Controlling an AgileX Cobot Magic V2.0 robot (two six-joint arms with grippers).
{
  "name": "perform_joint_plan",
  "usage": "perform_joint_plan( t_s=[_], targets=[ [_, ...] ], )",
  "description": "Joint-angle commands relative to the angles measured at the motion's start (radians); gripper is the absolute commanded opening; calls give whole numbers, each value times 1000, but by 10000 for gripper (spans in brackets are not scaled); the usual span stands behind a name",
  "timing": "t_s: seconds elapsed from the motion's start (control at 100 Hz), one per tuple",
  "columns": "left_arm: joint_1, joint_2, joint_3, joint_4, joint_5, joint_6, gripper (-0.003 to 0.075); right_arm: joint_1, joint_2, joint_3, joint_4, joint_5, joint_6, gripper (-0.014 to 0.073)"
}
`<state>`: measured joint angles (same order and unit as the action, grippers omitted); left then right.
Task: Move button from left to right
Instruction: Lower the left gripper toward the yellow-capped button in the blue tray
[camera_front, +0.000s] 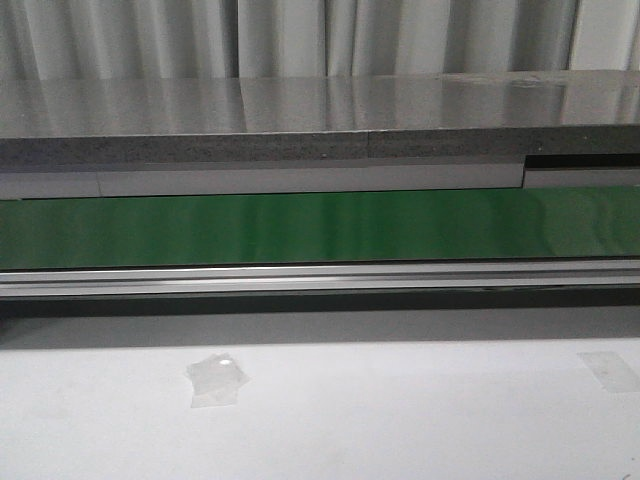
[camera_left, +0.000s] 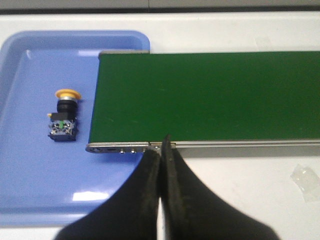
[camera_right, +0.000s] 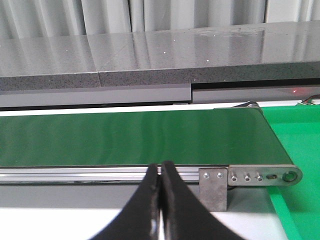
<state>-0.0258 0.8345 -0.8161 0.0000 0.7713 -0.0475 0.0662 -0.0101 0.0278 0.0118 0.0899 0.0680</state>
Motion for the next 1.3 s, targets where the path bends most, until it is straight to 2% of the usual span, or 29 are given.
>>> perform_joint_plan(
  t_s=[0.0, 0.24, 0.34, 0.43, 0.48, 0.53, 0.55, 0.56, 0.57, 0.6, 0.63, 0.88, 1.06, 1.29],
  targets=[
    [2, 34, -41, -24, -32, -13, -20, 2, -19, -15, -12, -82, -5, -68],
    [2, 103, -41, -24, -22, -2, -19, 2, -19, -15, -12, -82, -5, -68],
    [2, 103, -41, -24, -22, 6, 27, 2, -19, -15, -12, -82, -5, -68],
    [2, 103, -41, -24, -22, 11, 186, 2, -19, -15, -12, -82, -5, -68],
    [2, 103, -41, -24, -22, 14, 319, 2, -19, -15, -12, -82, -5, -68],
    [2, 103, -41, -24, -22, 14, 496, 2, -19, -15, -12, -82, -5, -68],
    [2, 103, -41, -24, -22, 14, 538, 2, -19, -15, -12, -82, -5, -68],
    [2, 103, -41, -24, -22, 14, 596, 2, -19, -15, -12, -82, -5, -68],
    [2, 103, -41, -24, -22, 14, 596, 2, -19, -15, -12, -82, -5, -68],
    [2, 103, -41, -24, -22, 14, 677, 2, -19, -15, -12, -82, -5, -68],
    [2, 103, -41, -24, -22, 14, 722, 2, -19, -15, -12, -82, -5, -68],
    [2, 103, -41, -16, -6, 14, 603, 2, -19, -15, -12, -82, -5, -68],
    [7, 103, -41, 30, -13, 14, 586, 2, -19, -15, -12, -82, -5, -68],
    [159, 184, -134, 31, -30, 20, 586, 2, -19, -15, -12, -82, -5, -68]
  ],
)
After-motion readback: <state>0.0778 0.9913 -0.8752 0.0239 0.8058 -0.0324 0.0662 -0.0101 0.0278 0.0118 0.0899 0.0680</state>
